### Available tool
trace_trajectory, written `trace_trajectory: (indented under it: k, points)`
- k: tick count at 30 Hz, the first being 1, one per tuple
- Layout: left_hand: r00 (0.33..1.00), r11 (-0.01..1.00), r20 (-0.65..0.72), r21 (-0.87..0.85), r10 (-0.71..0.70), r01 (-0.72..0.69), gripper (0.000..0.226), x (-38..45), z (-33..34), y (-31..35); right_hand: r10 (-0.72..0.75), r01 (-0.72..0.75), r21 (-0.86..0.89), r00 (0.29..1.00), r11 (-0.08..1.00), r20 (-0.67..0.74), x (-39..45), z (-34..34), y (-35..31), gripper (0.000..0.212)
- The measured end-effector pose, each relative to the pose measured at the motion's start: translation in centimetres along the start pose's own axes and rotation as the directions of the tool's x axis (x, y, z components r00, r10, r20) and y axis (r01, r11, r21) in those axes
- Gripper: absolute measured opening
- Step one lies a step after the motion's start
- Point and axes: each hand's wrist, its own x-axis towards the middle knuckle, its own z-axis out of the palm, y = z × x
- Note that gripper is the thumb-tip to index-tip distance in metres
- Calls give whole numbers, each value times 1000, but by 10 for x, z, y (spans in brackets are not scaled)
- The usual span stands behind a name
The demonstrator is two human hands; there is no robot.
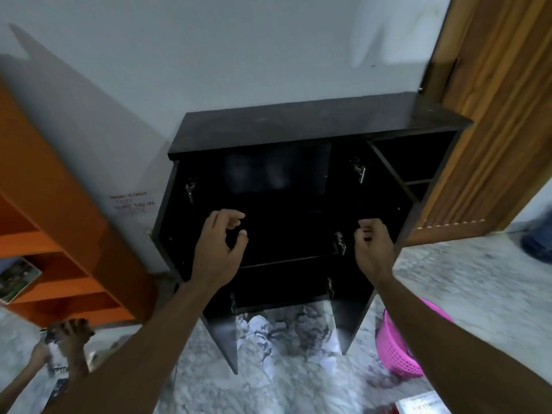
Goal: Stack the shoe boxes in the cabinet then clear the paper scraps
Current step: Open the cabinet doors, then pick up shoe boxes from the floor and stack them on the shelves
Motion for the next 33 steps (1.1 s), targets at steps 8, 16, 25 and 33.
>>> trace_trajectory:
  k: [8, 16, 25, 33]
  points:
    - [915, 994, 399, -63, -54, 86, 27, -10, 123, 20, 130, -128, 42, 991, 991, -36, -26, -35, 69, 17]
    - [729, 985, 683, -152, 41, 87, 22, -47, 241, 53, 363, -370, 12, 904, 929, -225, -91, -102, 140, 20]
    - [368, 946, 881, -325, 298, 11, 22, -112, 316, 80, 463, -540, 68, 642, 839, -611, -204, -138, 178, 22]
    - [85, 935, 933, -353, 350, 24, 22, -230, 325, 33, 622, -788, 175, 306, 590, -721, -376, -104, 198, 14]
